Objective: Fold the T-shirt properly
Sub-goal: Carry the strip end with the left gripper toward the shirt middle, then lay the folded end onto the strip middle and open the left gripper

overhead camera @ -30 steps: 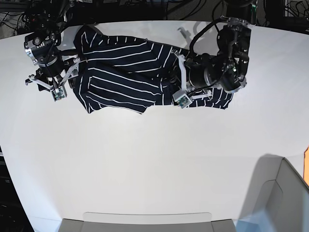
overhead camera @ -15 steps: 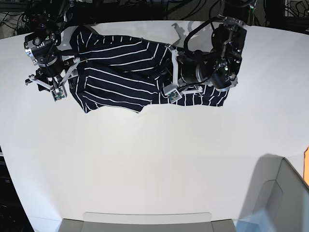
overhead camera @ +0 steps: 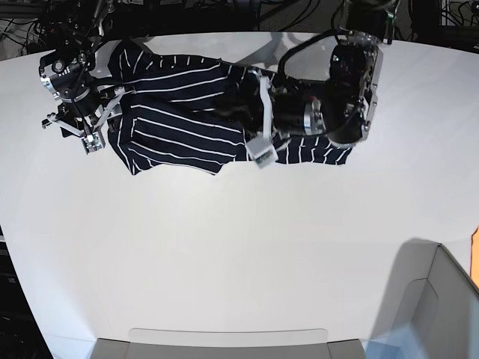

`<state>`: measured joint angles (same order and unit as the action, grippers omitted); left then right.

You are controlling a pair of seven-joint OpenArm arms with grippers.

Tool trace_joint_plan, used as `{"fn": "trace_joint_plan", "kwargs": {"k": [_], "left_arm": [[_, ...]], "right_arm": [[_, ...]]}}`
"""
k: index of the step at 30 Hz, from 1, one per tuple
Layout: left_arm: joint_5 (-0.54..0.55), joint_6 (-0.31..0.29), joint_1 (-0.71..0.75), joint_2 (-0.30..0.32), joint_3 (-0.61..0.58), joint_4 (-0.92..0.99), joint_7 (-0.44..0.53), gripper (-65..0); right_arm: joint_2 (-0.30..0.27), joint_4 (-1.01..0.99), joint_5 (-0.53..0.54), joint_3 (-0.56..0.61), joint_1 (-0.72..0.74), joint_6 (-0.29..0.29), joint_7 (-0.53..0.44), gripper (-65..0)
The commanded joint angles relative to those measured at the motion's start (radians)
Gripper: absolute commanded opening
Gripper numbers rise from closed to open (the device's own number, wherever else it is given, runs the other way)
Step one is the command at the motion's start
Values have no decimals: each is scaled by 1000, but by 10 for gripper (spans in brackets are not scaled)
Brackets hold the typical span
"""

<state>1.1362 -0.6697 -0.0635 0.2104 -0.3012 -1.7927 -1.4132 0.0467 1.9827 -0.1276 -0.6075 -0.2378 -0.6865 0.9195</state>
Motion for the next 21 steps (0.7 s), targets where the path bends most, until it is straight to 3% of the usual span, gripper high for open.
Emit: {"fn": "trace_joint_plan", "kwargs": {"k": [1, 5, 11, 13, 17, 21], "left_arm": [[55, -2, -29, 11, 4, -15, 17, -503], [127, 6, -81, 21, 96, -14, 17, -517], [149, 6, -54, 30, 494, -14, 17, -650], [149, 6, 3, 54, 575, -14, 17, -650], [101, 6, 84, 100, 580, -14, 17, -650], [-63, 6, 133, 97, 558, -14, 17, -650]], "right_arm": [[-5, 16, 13, 1, 7, -12, -20, -341], [-3, 16, 13, 1, 7, -12, -20, -341], [-8, 16, 13, -9, 7, -12, -20, -341], [-8, 16, 13, -9, 7, -12, -20, -341], [-8, 16, 13, -4, 7, -12, -20, -341], [-8, 17, 13, -2, 8, -12, -20, -341]]}}
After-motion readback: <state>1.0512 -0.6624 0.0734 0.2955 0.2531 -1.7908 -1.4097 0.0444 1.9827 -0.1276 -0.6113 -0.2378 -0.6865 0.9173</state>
